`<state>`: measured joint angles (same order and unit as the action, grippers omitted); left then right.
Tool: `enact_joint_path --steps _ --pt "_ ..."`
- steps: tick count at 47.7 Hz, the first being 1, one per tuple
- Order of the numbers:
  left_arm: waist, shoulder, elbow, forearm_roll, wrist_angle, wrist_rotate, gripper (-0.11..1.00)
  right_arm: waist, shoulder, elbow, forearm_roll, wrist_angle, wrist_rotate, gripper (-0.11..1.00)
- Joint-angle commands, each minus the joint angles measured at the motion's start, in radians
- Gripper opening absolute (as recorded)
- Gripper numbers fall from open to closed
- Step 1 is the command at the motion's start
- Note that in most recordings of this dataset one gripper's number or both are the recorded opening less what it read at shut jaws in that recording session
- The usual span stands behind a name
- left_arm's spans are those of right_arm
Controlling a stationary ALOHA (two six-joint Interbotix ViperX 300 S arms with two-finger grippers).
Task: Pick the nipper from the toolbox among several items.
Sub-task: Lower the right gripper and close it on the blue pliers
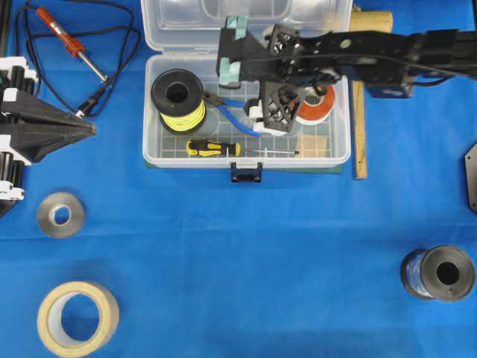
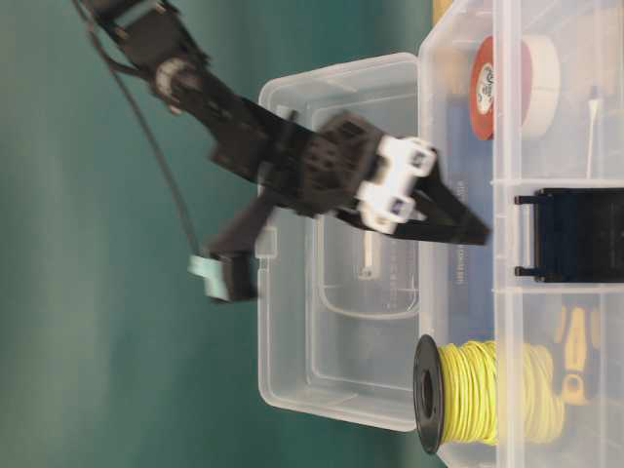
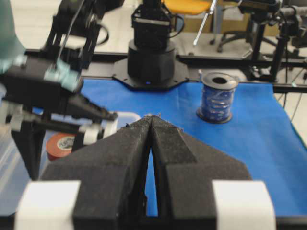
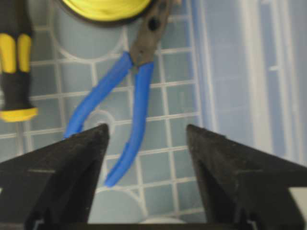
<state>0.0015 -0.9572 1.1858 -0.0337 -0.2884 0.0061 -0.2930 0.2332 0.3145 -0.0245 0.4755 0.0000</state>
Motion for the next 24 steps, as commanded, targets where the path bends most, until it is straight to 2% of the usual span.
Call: enact_joint_path --steps 1,13,17,20,24 --pt "0.0 0.009 -0.006 -0.002 -0.008 -0.006 0.0 -0.006 0.009 -0.032 -0.002 -0.005 -0.002 0.67" --pt "0.0 0.009 -0.005 -0.002 -0.005 -0.008 0.0 -0.006 0.106 -0.06 0.009 -0.005 -0.002 0.65" --pt "0.0 0.009 -0.003 -0.003 -0.005 -0.009 0.0 -0.006 0.118 -0.063 0.009 -0.005 -0.002 0.62" --pt "0.0 0.009 -0.002 -0.003 -0.003 -0.009 0.0 -0.006 0.118 -0.063 0.009 -0.003 -0.005 0.5" --pt "0.002 0.008 -0.002 -0.003 0.002 -0.009 0.0 -0.005 0.118 -0.063 0.009 0.002 -0.006 0.25"
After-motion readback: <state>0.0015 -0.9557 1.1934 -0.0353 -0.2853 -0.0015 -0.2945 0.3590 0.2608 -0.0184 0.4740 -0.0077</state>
